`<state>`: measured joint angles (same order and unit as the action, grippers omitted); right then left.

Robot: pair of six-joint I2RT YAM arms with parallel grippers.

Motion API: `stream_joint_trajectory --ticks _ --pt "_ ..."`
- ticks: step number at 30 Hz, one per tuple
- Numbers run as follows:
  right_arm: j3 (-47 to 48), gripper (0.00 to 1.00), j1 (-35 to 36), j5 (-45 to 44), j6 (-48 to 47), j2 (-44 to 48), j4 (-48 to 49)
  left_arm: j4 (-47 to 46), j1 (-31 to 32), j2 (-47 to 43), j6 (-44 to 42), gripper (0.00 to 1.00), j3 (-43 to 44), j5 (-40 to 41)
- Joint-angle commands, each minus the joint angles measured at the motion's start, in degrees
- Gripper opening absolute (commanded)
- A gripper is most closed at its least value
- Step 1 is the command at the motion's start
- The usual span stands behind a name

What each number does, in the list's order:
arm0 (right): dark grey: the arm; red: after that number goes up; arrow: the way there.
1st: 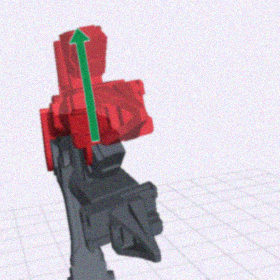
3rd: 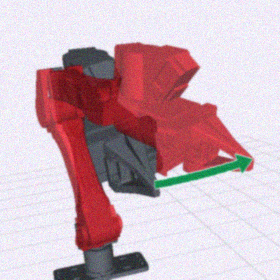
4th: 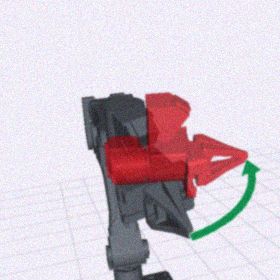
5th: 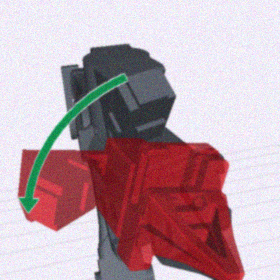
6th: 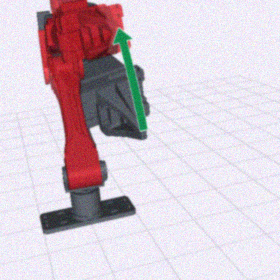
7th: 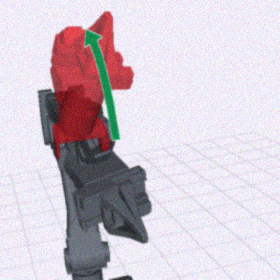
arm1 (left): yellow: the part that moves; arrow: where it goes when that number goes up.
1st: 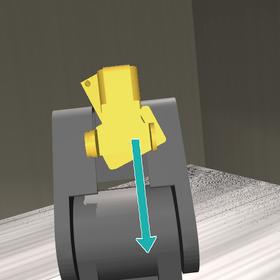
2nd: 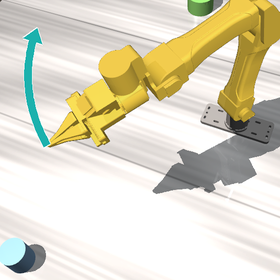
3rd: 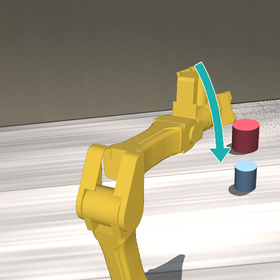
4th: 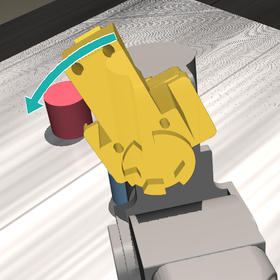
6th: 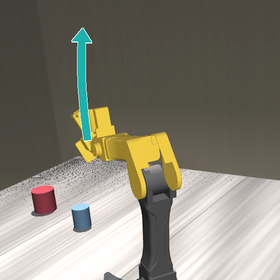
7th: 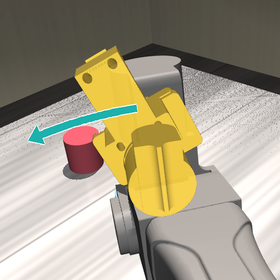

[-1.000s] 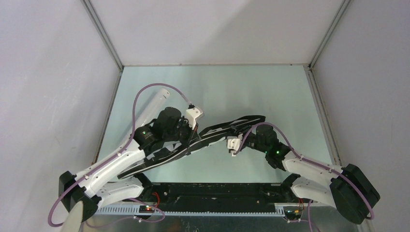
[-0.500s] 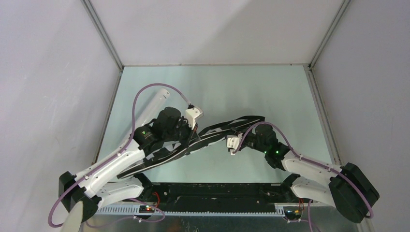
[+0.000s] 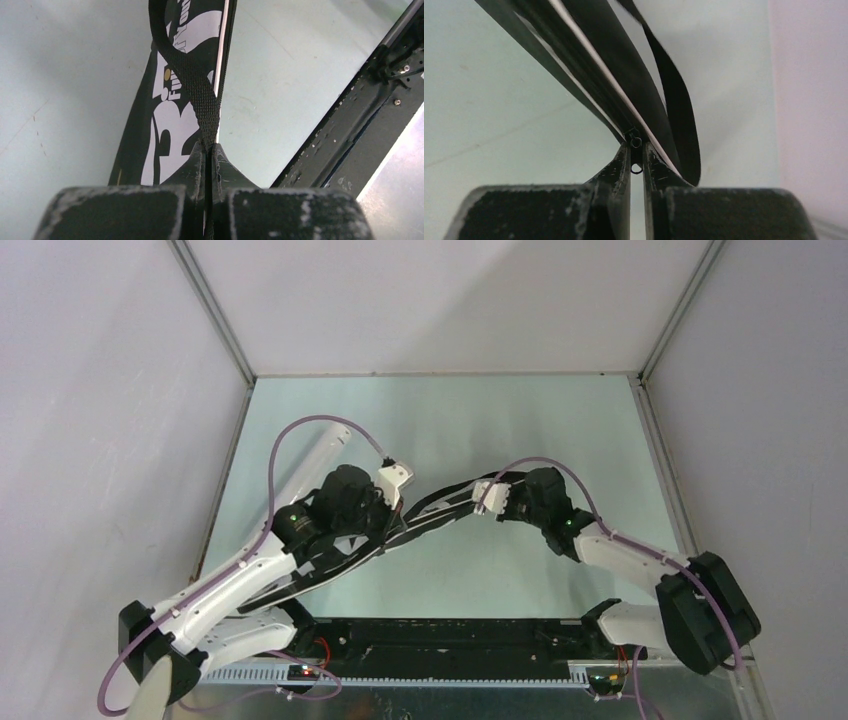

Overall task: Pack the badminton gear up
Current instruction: Zip the racket bag at the center of the board.

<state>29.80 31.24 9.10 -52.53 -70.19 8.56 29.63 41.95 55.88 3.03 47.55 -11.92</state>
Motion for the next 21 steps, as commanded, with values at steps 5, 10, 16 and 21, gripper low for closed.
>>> stream_joint_trajectory --ticks 5,10,16,21 --pt "4.6 0.0 -7.5 -18.9 2.1 -4.7 -6.2 7.9 -1.9 -2.8 -2.0 0.0 -1.1 0.0" --pt "9.0 0.0 -14.1 -20.7 0.2 -9.8 -5.3 7.6 -2.0 -3.2 -2.5 0.0 -1.3 -1.9" --pt "10.7 0.0 -20.9 -9.7 -1.2 -14.7 2.7 6.5 -2.0 -4.1 -2.9 0.0 -2.1 -6.2" --pt "13.4 0.0 -25.0 12.9 -2.2 -14.4 -4.3 5.1 -2.0 -4.8 -2.9 0.0 -2.1 -9.2"
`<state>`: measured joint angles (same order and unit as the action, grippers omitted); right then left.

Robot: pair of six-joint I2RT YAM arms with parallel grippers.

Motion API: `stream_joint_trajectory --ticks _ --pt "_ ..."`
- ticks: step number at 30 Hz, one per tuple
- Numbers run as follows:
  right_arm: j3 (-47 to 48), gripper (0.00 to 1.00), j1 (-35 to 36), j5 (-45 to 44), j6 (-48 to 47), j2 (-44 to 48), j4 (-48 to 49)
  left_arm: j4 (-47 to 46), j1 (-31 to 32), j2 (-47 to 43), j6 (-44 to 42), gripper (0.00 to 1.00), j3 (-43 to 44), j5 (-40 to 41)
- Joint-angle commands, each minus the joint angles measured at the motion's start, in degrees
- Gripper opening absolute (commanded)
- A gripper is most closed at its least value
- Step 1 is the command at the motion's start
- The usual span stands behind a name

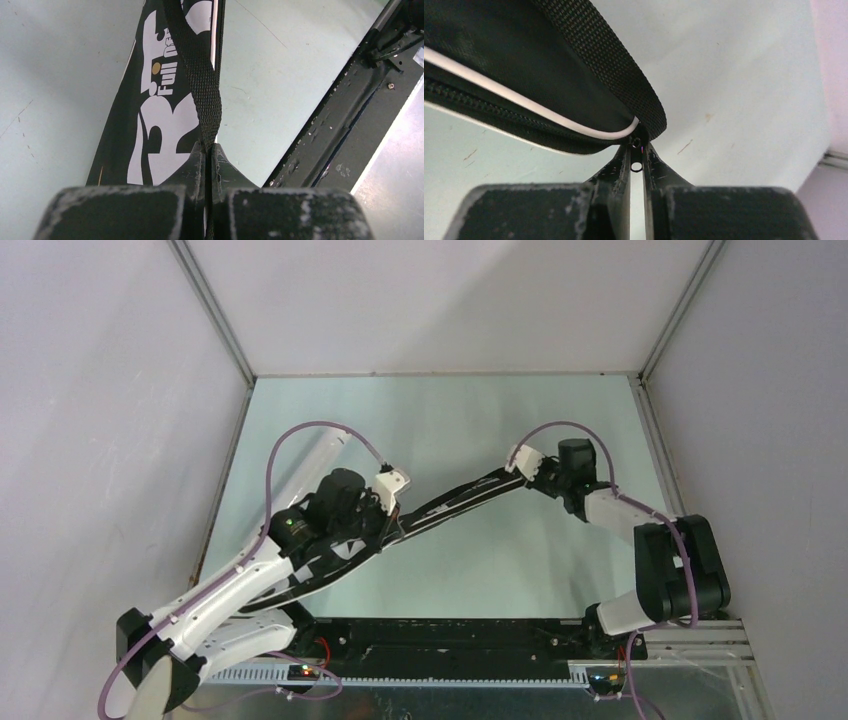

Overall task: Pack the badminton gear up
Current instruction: Zip the racket bag at the center of the board.

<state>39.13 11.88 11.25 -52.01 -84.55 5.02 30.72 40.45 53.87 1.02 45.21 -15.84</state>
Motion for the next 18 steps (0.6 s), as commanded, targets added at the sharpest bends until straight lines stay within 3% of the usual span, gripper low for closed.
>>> stream_joint_trajectory --ticks 1,4,10,18 --pt "4.4 0.0 -6.0 13.3 -3.6 -0.1 -3.3 3.9 -0.5 -3.1 -0.9 0.0 0.2 -5.6" --pt "5.1 0.02 -8.0 20.4 -6.5 -1.4 -8.1 3.2 -0.5 -4.1 -0.9 0.0 -0.3 -6.8" --pt "7.6 0.08 -9.6 23.7 -9.6 -3.3 -12.7 2.1 -0.5 -5.2 -0.9 0.0 -0.5 -6.7" --pt "8.1 0.14 -10.5 28.0 -12.2 3.4 -17.7 -2.9 -0.5 -4.7 2.8 0.0 0.0 -6.0"
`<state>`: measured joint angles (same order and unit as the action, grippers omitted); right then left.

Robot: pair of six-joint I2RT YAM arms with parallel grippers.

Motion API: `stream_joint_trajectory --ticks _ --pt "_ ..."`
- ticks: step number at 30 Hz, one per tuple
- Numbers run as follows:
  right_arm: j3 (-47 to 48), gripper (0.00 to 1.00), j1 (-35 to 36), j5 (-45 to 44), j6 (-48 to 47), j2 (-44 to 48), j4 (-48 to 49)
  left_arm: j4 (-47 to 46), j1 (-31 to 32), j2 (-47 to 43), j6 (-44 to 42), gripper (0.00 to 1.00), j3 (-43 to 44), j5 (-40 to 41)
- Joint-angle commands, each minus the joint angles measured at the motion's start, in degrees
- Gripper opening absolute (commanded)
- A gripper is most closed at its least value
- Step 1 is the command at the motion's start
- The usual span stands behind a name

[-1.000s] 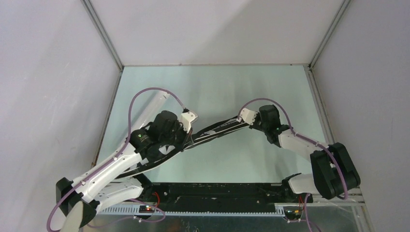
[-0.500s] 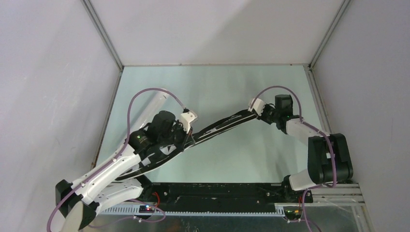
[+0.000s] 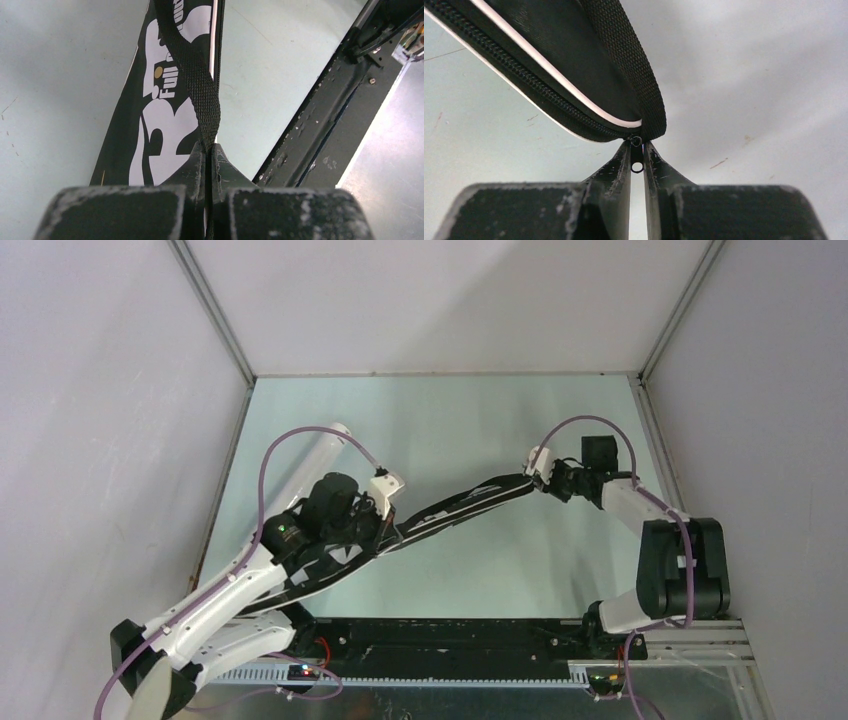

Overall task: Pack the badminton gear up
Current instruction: Zip the racket bag at the center of the board, then place the racket bag at the center of the board.

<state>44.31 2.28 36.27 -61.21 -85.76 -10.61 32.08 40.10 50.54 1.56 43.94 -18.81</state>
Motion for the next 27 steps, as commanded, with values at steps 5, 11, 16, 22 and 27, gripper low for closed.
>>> stream_joint_trajectory --ticks 5,11,16,22,27 --pt "2.9 0.38 -1.5 2.9 -3.9 7.8 -6.3 -9.6 -0.1 -1.8 4.4 0.0 -0.5 -0.7" --pt "2.9 0.99 -1.7 6.1 -3.2 17.0 -11.6 -13.3 0.0 2.1 6.1 0.0 0.5 2.7" --pt "1.9 0.99 -4.0 3.0 13.3 30.6 -3.1 -16.4 2.3 6.1 4.2 0.0 3.0 7.4" --pt "-4.1 0.99 -4.4 -24.8 58.8 45.0 22.0 -31.8 6.5 15.0 -3.5 0.0 4.0 13.0" --pt "-6.1 0.99 -4.6 -27.1 73.8 53.7 15.2 -48.7 6.6 29.2 -4.5 0.0 7.8 -1.3"
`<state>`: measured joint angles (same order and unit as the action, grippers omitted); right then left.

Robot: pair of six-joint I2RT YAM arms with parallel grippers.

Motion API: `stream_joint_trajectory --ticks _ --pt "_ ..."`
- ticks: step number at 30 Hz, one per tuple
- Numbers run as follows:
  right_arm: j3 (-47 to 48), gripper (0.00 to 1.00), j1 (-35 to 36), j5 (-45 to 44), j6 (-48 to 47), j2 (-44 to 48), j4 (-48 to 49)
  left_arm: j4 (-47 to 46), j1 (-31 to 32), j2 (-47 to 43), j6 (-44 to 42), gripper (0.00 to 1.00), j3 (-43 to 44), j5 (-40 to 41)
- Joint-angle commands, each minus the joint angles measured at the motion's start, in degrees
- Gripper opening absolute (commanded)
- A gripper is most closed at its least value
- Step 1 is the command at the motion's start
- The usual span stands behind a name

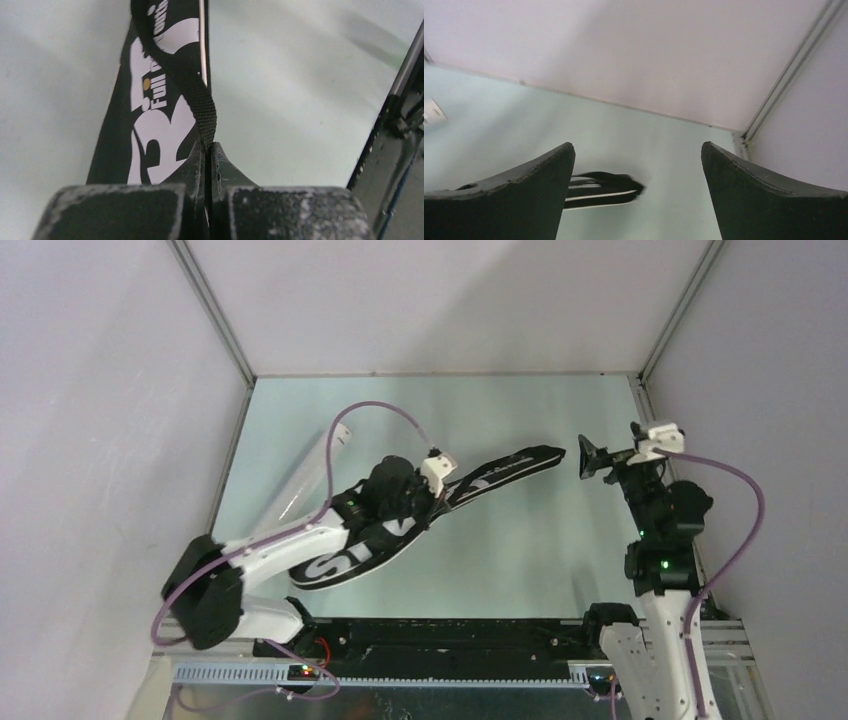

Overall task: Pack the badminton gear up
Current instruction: Place the racket bag at the center of the board, then reset both arms

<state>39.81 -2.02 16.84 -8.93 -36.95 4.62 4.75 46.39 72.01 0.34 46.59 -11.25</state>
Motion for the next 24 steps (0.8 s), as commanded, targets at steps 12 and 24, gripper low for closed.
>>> stream_joint_trajectory --ticks 12,24 --pt "-3.1 0.99 -0.5 -14.2 21.8 12.9 -13.5 -19.5 0.7 10.7 4.4 1.0 11.8 3.8" --pt "-3.1 0.99 -0.5 -21.3 26.3 13.3 -20.7 19.5 -3.7 -21.3 25.5 1.0 3.0 45.8"
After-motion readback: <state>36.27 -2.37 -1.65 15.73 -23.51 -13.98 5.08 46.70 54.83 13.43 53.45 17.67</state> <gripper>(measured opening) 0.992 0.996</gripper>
